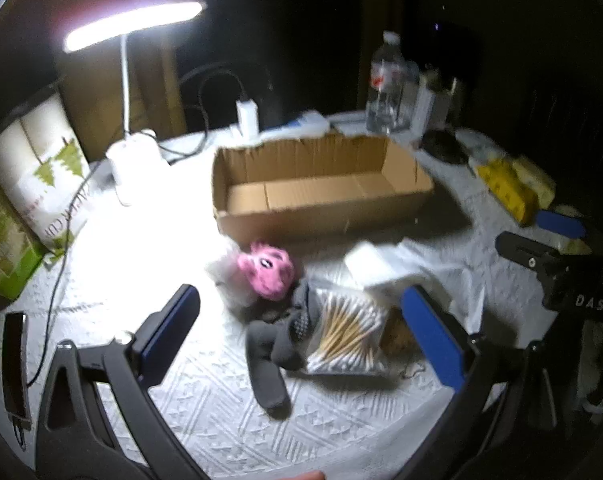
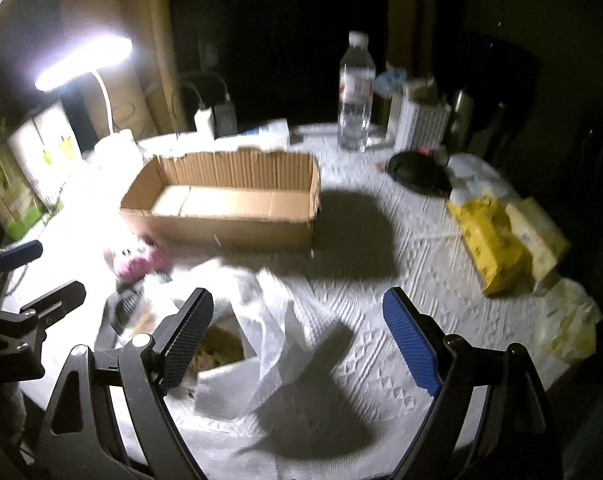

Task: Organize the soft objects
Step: 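Grasp the white paper towel with the right tool while the left tool grasps it too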

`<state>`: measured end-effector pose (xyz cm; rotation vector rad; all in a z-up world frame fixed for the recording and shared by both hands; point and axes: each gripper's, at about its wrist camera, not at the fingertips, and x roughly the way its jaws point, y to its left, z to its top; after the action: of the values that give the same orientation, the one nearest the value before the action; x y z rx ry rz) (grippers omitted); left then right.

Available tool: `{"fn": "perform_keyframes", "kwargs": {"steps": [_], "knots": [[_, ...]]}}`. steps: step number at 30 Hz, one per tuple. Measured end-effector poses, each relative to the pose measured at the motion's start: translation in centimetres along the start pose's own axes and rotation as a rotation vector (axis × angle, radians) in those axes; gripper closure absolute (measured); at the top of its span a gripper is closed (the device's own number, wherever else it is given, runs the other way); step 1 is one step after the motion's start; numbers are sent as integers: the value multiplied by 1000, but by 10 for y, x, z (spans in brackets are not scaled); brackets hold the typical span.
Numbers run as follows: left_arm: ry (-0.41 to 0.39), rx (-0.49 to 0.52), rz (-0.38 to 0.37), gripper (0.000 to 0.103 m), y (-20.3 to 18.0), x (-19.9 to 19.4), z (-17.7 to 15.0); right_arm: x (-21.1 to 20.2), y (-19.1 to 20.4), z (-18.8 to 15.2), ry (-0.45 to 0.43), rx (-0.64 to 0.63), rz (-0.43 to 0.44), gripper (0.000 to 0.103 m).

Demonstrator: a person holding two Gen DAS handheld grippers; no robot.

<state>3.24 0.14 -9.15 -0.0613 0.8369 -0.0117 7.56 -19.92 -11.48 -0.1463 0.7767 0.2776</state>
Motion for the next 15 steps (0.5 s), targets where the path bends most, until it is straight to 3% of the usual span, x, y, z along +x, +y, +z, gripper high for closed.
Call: {"fn": "perform_keyframes", "kwargs": {"steps": [11, 15], "knots": [[72, 84, -50, 1, -34, 40, 5, 66, -12, -25, 135, 27, 116, 14], [94, 130, -62, 1, -52, 54, 11, 83, -18, -27, 179, 39, 152, 19]]}}
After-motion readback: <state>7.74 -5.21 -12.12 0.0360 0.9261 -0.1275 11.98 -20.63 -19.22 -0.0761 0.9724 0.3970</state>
